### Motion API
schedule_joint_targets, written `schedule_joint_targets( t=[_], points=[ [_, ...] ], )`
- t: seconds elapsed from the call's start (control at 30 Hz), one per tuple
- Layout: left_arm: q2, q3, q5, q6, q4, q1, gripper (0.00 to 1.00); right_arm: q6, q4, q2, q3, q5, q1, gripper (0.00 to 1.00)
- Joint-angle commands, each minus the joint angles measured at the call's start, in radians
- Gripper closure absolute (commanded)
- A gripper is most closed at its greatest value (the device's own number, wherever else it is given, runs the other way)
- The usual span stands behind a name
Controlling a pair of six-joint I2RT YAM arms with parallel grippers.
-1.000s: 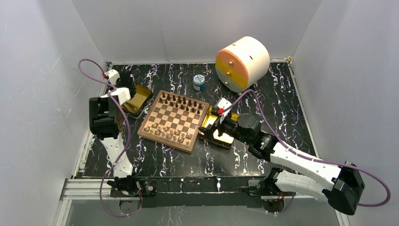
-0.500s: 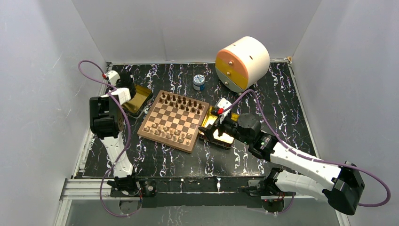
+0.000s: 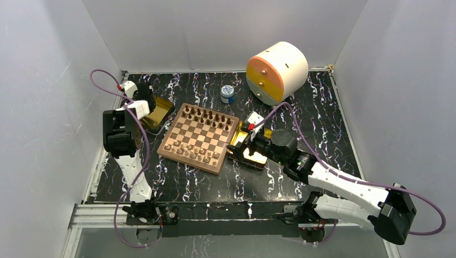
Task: Set up the chess pieces on the board
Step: Pick up the chess piece from the storage box, then place the chess piece on the chessboard.
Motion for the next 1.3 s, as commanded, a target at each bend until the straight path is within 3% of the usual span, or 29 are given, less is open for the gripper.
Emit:
schedule_joint_targets(
  t=[0.0, 0.73, 1.03, 1.27],
  points=[
    [-0.059, 0.020, 0.009, -0.014, -0.020, 0.004, 0.97, -0.006, 0.064, 0.000, 0.012, 0.009, 0.000, 0.01],
    [-0.226, -0.015, 0.233, 0.046, -0.167, -0.032, 0.98, 0.010, 0.076, 0.003, 0.013, 0.002, -0.001, 0.01],
    [-0.390, -0.087, 0.335, 0.101, -0.223, -0.063, 0.97, 0.045, 0.011, -0.047, 0.026, 0.012, 0.000, 0.01],
    [-0.552, -0.196, 0.372, 0.127, -0.274, -0.171, 0.97, 0.048, -0.047, -0.065, 0.045, 0.007, 0.001, 0.01]
  ],
)
